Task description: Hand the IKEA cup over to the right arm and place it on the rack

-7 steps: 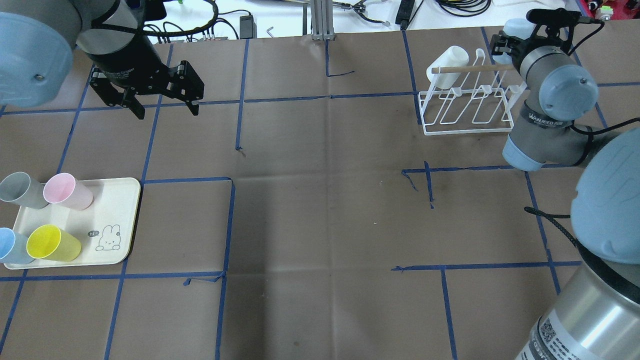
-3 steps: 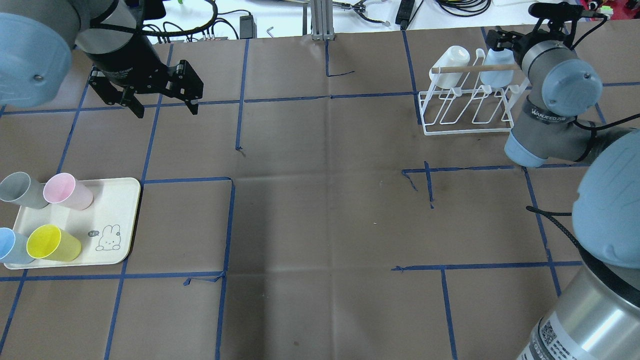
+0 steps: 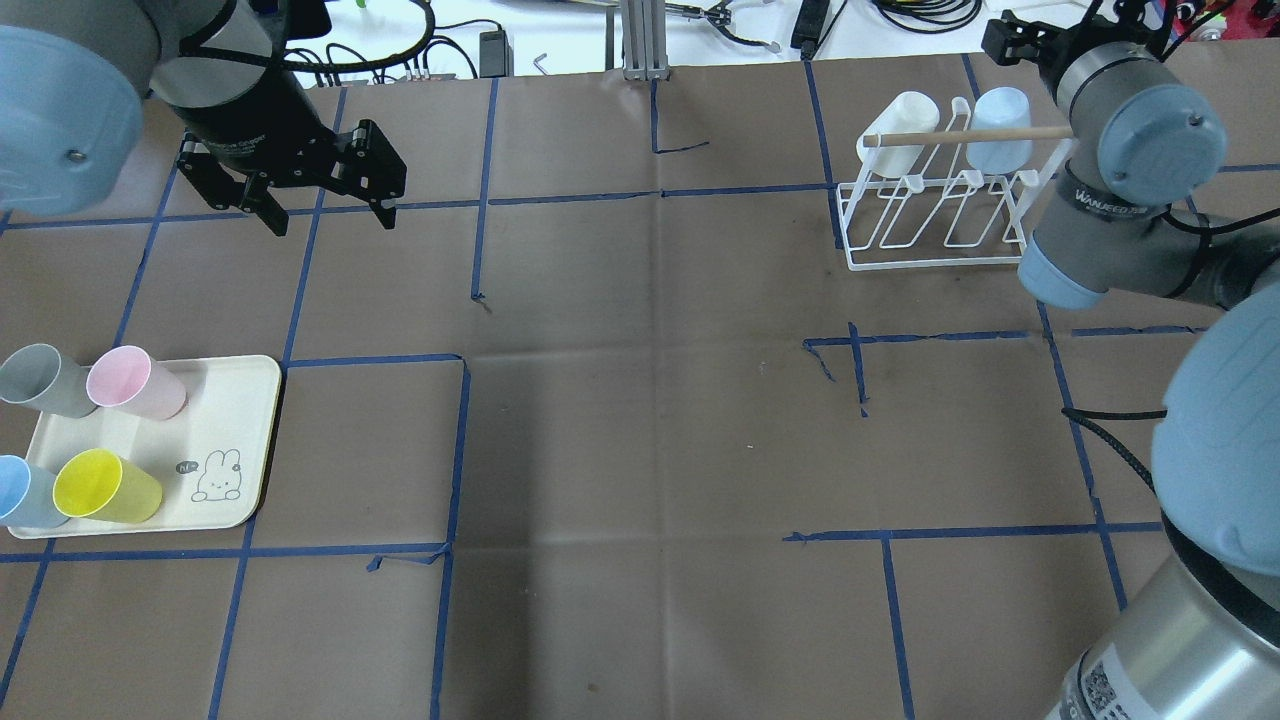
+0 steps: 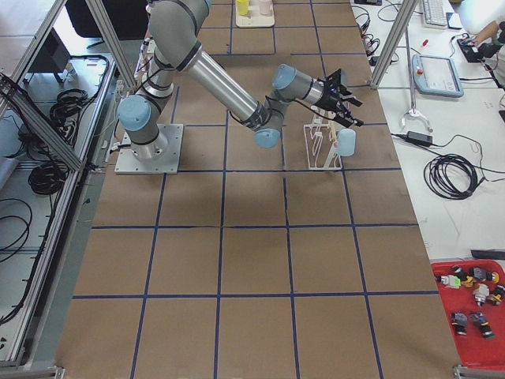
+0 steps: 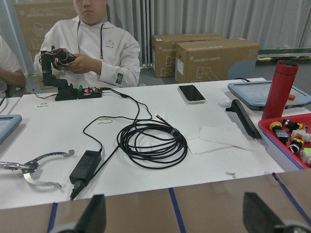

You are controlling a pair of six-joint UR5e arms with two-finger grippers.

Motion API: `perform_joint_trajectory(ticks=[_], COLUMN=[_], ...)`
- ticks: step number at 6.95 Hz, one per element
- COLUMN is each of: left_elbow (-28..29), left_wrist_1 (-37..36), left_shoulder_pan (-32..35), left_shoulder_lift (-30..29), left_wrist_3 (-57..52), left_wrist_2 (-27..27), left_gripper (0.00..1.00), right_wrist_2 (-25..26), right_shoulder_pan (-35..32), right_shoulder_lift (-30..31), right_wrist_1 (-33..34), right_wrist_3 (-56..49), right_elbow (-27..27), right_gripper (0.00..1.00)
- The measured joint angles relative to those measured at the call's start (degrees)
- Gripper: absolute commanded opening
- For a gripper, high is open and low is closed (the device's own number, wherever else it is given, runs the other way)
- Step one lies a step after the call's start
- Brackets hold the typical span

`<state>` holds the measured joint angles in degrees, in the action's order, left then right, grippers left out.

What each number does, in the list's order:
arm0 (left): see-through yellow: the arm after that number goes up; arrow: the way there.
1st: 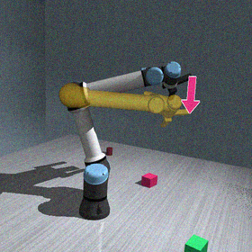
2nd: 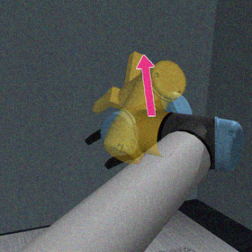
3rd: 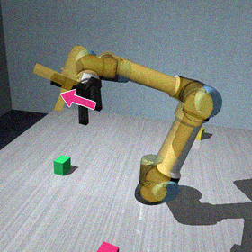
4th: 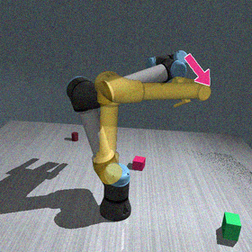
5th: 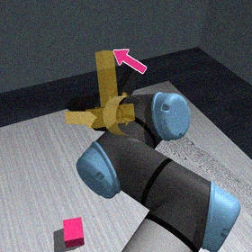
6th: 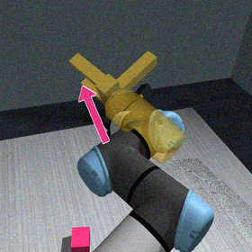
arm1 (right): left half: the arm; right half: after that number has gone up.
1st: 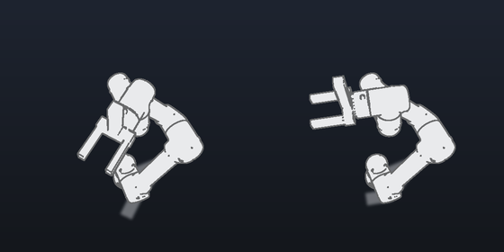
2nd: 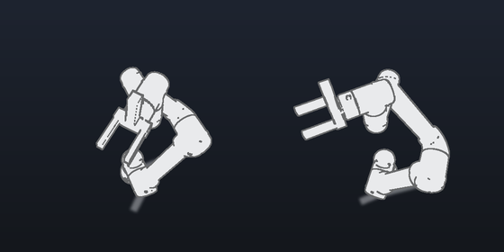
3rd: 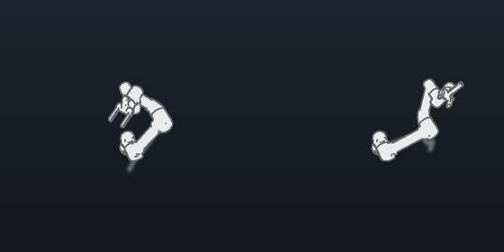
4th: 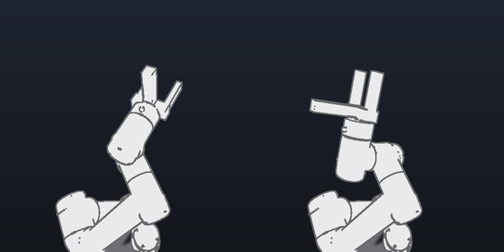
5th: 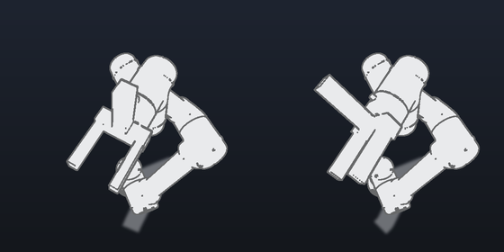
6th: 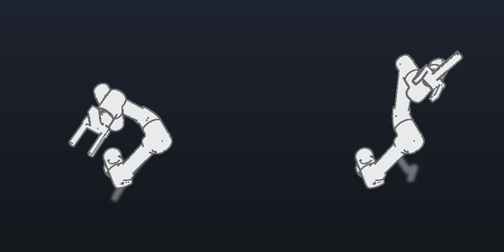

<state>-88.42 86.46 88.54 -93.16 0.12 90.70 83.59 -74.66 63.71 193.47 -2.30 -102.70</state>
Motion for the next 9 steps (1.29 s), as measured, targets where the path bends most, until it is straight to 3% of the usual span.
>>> perform_joint_trajectory(ticks=[2,4,6,9], left_elbow=[0.04,0.05,0.04,0.01], left_wrist_1=[-0.05,-0.07,-0.03,-0.77], left_shoulder_pan=[-0.03,-0.03,-0.06,-0.07], left_shoulder_lift=[0.0,-0.02,-0.08,-0.06], left_wrist_3=[-0.03,-1.17,-1.69,0.23], left_wrist_2=[0.0,0.0,0.0,-0.02], left_gripper=[1.0,1.0,1.0,1.0], right_wrist_2=[0.02,0.52,2.75,5.89], right_shoulder_pan=[-2.45,-6.68,-10.43,-16.8], right_shoulder_lift=[4.95,9.94,12.31,18.04], right_wrist_1=[-17.59,-39.72,-57.69,-81.22], right_wrist_3=[0.0,0.07,0.15,2.46], right_elbow=[3.25,9.75,15.22,16.66], right_gripper=[1.0,1.0,1.0,1.0])
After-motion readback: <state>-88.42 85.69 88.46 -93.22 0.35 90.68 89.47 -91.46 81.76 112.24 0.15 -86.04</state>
